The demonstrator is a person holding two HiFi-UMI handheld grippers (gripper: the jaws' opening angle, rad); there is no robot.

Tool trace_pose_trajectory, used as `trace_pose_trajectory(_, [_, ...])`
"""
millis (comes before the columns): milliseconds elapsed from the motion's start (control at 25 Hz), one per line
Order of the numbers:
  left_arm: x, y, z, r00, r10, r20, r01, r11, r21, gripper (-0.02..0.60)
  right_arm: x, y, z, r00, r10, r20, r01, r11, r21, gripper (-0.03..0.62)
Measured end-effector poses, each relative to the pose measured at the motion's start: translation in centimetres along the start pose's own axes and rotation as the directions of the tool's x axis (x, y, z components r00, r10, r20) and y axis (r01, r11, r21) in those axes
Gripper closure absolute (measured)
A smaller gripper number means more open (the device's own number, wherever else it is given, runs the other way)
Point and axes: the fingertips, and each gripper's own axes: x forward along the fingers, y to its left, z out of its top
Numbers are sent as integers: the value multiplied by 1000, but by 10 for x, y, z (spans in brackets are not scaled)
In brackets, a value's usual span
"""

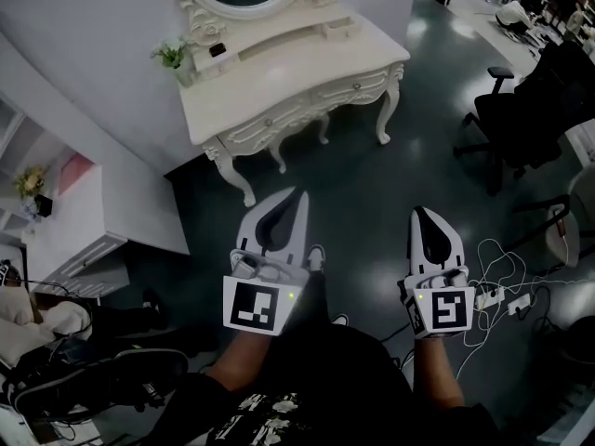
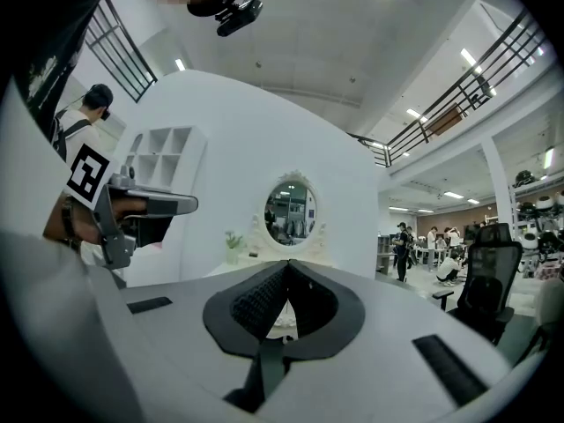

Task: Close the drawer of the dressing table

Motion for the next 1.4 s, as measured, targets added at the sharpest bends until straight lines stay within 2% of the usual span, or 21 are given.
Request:
trace_pose_trajectory(560, [74, 32, -15, 1000, -15, -11, 15, 1000, -11, 580, 75, -24, -5, 1000, 10, -8, -10, 1000, 23, 595])
trace_pose_trajectory(760, [101, 57, -18, 999, -24, -23, 24, 1000, -15, 580, 111, -28, 1, 1000, 13, 3, -13, 1000, 20, 595])
trace_pose_trajectory(1400, [187, 139, -27, 998, -55, 9, 56, 998, -13, 580, 230, -35, 8, 1000, -14, 22, 13, 1000, 2, 595])
